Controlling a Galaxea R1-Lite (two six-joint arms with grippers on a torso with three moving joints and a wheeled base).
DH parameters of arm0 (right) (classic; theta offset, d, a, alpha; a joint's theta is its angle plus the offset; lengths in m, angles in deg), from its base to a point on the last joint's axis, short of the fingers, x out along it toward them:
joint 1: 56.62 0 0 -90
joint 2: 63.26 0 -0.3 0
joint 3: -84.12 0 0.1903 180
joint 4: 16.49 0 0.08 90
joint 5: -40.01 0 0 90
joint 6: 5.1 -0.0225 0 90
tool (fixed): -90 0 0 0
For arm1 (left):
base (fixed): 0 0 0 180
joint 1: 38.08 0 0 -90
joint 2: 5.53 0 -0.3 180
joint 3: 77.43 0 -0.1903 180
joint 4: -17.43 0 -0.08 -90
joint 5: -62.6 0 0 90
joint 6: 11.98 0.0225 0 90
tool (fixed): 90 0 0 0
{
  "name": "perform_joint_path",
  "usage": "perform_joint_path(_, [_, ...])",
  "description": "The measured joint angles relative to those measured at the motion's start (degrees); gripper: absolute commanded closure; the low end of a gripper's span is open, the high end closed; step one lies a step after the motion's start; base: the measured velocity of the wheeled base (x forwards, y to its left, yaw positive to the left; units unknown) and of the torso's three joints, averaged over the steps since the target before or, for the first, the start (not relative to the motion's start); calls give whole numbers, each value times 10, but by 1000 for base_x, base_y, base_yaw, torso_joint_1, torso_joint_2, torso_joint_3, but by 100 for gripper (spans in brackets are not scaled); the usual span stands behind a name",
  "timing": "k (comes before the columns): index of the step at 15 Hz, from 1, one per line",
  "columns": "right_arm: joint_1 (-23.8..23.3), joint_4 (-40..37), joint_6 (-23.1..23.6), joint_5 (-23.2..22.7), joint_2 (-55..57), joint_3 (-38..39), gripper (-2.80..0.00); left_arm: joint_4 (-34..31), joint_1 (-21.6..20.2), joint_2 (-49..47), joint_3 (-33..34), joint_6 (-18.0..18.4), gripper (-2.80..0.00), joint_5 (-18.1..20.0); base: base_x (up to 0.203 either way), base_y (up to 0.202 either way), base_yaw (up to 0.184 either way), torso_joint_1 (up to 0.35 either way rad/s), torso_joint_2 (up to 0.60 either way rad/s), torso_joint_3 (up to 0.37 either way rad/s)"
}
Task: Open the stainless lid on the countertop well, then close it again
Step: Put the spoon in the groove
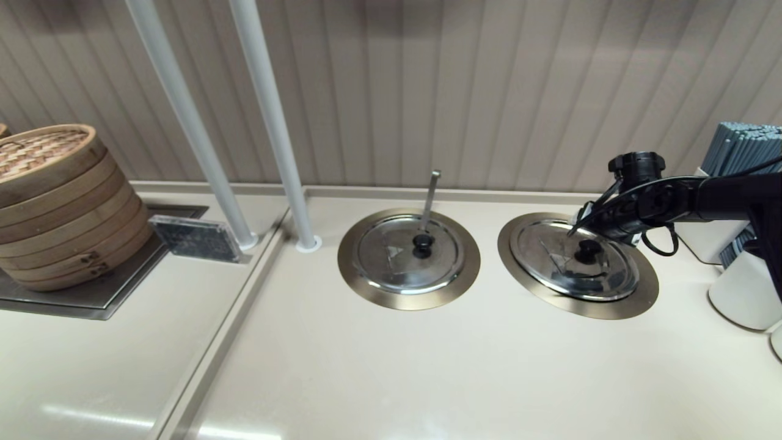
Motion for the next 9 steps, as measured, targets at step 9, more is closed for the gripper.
perform_joint_path(9, [-34, -15, -1, -4, -110, 162, -280, 0, 0, 0, 0, 0, 0, 0, 0, 0, 0, 0, 0, 0])
